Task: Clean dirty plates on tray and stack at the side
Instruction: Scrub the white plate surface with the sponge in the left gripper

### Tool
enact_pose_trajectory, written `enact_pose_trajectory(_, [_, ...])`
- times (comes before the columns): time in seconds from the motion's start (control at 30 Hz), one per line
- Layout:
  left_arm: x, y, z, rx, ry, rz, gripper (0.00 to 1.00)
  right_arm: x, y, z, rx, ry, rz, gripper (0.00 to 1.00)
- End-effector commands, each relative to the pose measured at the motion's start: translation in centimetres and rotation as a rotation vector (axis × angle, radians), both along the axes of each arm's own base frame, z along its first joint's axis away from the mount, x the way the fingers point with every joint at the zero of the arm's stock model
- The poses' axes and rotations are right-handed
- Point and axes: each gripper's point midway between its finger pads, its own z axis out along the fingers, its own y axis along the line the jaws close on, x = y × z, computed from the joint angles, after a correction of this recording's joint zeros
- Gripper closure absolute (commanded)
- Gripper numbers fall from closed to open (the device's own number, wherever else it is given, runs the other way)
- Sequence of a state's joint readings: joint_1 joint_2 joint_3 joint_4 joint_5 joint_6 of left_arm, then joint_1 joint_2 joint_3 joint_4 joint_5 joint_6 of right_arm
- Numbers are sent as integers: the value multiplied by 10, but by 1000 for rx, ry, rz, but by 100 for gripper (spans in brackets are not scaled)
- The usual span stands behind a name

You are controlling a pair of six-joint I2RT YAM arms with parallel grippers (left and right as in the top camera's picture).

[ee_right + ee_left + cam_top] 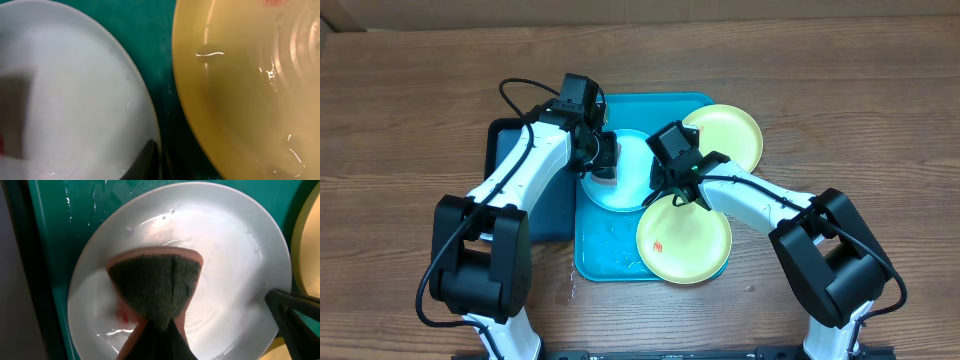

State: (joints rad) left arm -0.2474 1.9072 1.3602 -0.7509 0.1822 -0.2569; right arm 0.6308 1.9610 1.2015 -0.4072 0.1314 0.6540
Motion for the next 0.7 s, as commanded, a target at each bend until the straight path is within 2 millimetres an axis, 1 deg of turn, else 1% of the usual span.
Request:
enact_pose_trajectory(0.0, [-1, -1, -2, 8, 3, 7, 96, 7, 2, 6, -1, -28, -3, 96])
enact_pose_trajectory(0.17, [0, 3, -3, 33, -4, 10, 96, 7, 3, 7, 1, -29, -3, 96])
enact_pose_trajectory(0.4, [-3, 4, -4, 40, 8, 2, 96, 6, 2, 6, -1, -26, -3, 96])
enact_pose_trajectory(0.67, [-4, 11, -5, 84, 9, 12, 95, 6, 2, 6, -1, -25, -3, 96])
